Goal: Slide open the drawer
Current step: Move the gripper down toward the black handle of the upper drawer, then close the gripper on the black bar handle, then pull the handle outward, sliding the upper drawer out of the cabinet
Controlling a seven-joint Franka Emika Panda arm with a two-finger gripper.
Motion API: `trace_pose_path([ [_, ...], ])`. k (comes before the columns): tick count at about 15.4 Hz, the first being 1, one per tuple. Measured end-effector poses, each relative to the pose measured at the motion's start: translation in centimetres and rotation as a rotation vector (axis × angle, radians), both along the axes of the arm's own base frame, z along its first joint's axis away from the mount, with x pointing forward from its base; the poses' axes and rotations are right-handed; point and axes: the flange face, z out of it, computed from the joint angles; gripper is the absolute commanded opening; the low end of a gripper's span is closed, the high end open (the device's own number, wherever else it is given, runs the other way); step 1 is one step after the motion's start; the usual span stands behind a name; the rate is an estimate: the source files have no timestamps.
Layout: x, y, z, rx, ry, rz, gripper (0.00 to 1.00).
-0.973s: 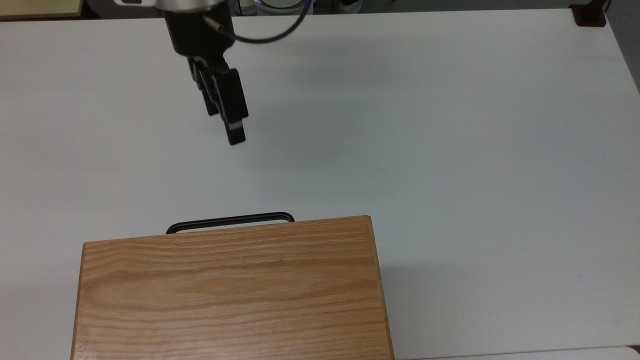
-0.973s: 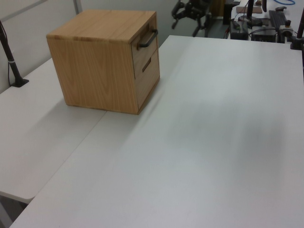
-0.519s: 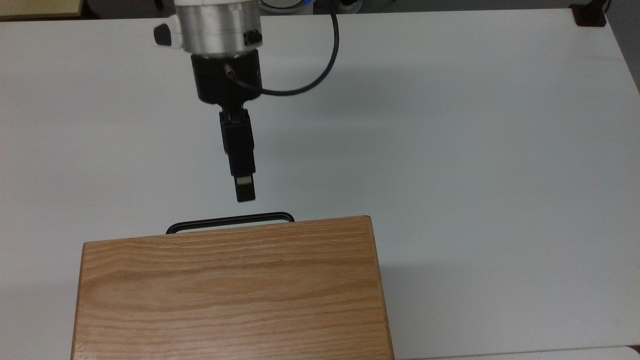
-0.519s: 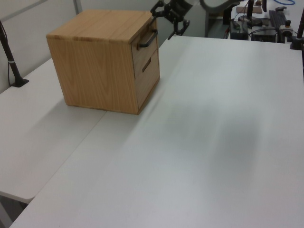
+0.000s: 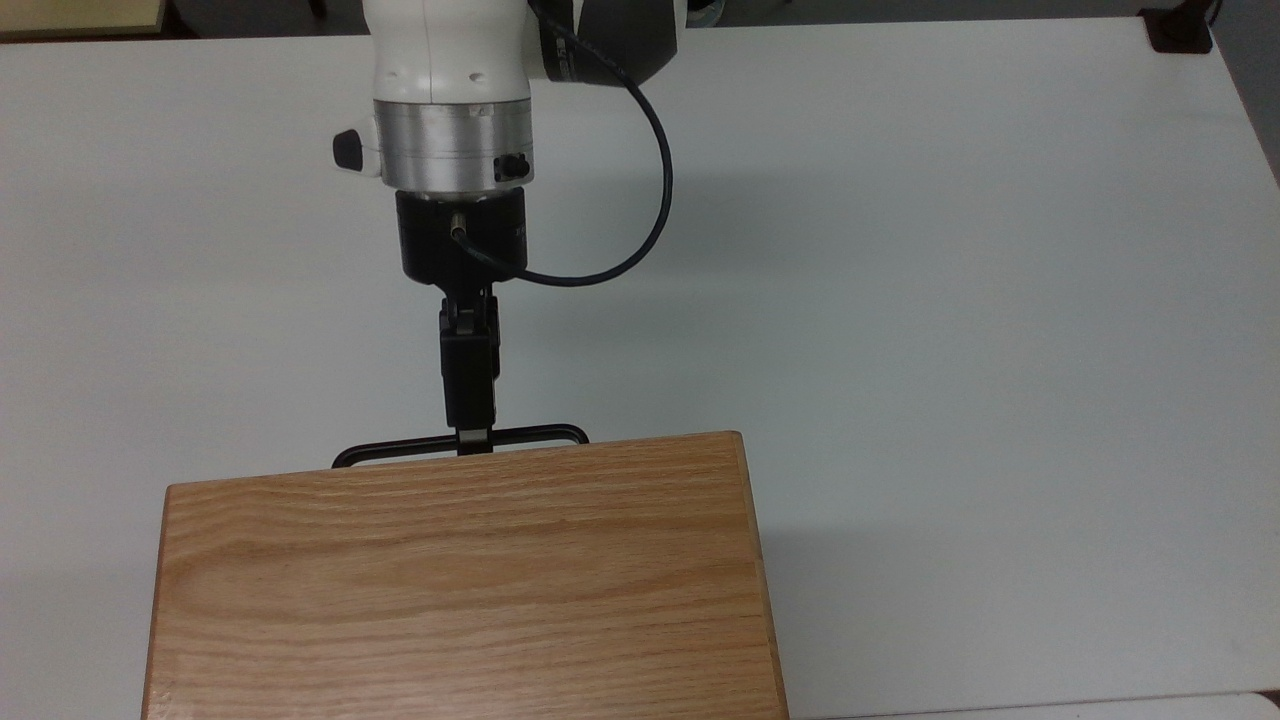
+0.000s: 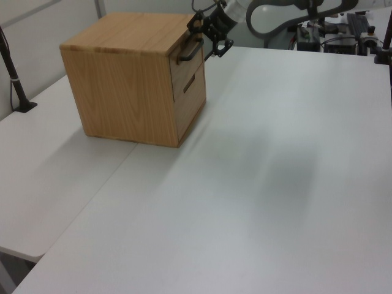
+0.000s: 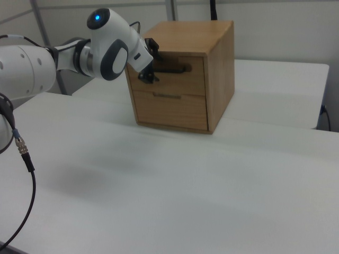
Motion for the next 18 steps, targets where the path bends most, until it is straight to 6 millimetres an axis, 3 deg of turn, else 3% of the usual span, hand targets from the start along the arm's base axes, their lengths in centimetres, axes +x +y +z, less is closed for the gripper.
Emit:
trace_pose_path([
  [4, 0.2, -0.4, 0.2, 0.000, -0.036, -0.010, 0.23],
  [10, 0.1, -2.3, -0.3, 0.001, -0.018, -0.037, 0.15],
  [14, -0.3, -2.5, -0.2, -0.002, -0.014, -0.037, 0.11],
  [18, -2.5, -3.0, 0.2, -0.012, 0.010, -0.023, 0.03],
])
